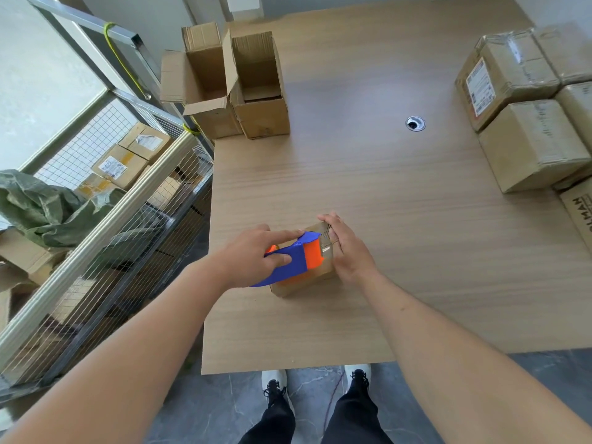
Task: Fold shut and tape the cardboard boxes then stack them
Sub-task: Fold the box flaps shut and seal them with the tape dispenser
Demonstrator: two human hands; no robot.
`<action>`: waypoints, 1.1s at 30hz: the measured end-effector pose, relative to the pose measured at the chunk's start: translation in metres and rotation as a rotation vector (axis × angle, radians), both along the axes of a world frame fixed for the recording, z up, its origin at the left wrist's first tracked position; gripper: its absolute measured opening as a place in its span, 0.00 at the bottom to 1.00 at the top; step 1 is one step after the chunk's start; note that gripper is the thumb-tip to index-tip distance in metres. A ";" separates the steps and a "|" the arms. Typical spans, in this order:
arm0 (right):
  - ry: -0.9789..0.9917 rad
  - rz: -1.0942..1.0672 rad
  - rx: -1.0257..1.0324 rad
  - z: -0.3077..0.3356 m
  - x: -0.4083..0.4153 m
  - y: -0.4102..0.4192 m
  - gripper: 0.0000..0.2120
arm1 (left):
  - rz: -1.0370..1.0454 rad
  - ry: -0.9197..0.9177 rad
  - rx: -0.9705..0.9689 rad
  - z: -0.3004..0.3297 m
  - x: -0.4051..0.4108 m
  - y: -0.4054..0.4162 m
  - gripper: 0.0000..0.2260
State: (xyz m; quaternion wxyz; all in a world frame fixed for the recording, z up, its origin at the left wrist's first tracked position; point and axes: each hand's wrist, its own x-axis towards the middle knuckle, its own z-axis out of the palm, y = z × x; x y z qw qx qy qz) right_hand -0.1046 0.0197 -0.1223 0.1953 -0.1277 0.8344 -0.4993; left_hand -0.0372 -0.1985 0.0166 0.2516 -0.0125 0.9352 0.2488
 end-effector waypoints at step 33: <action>0.332 -0.021 0.486 0.013 0.004 -0.006 0.18 | 0.219 -0.448 0.325 -0.040 0.064 -0.119 0.19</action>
